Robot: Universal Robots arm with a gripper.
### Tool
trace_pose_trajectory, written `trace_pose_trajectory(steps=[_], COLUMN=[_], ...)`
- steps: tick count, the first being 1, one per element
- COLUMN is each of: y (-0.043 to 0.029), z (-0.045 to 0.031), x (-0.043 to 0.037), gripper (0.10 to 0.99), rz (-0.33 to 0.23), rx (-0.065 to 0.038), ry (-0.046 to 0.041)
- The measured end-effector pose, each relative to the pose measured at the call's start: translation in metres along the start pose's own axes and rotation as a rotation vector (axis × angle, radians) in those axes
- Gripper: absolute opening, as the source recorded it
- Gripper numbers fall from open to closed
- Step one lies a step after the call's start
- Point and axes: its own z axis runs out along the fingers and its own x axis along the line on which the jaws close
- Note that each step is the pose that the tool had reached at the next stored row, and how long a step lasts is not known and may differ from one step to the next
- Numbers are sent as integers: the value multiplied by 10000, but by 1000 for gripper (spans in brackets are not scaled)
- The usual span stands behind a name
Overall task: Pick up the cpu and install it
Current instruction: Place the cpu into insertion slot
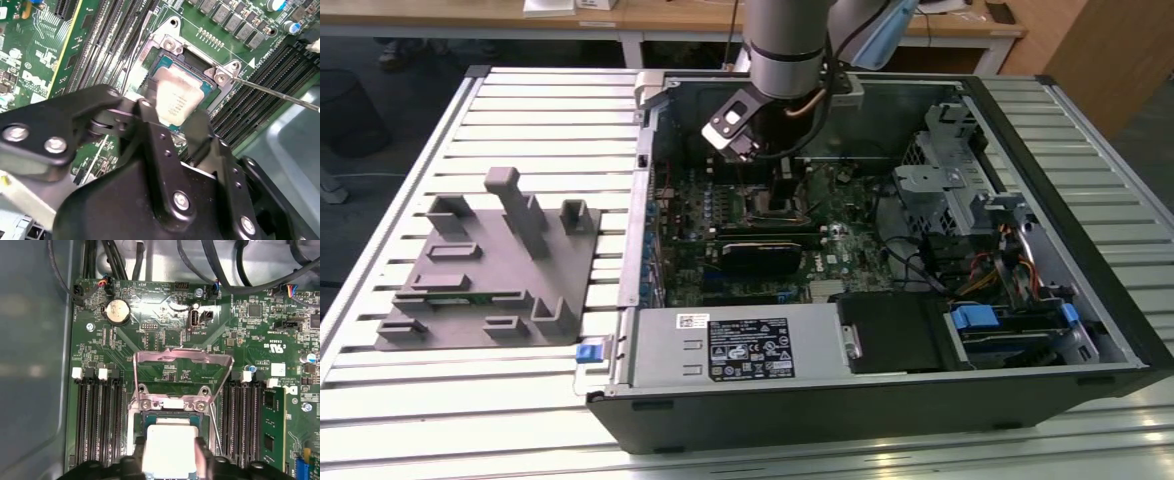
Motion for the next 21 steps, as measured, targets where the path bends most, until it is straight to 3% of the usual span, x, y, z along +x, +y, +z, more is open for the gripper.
trace_pose_trajectory(steps=[1,2,4,5,7,8,10,21], y=[0,1,1,1,2,3,4,9], z=[-5,-11,-24,-28,-40,-48,-66,-185], x=[0,0,0,0,-1,-1,-2,-4], gripper=[475,475,357,357,243,243,122,106], rz=[0,0,0,0,-1,-1,-1,-1], rx=[-1,-1,-1,-1,0,0,1,3], ry=[0,0,-7,-12,-25,-29,-35,-33])
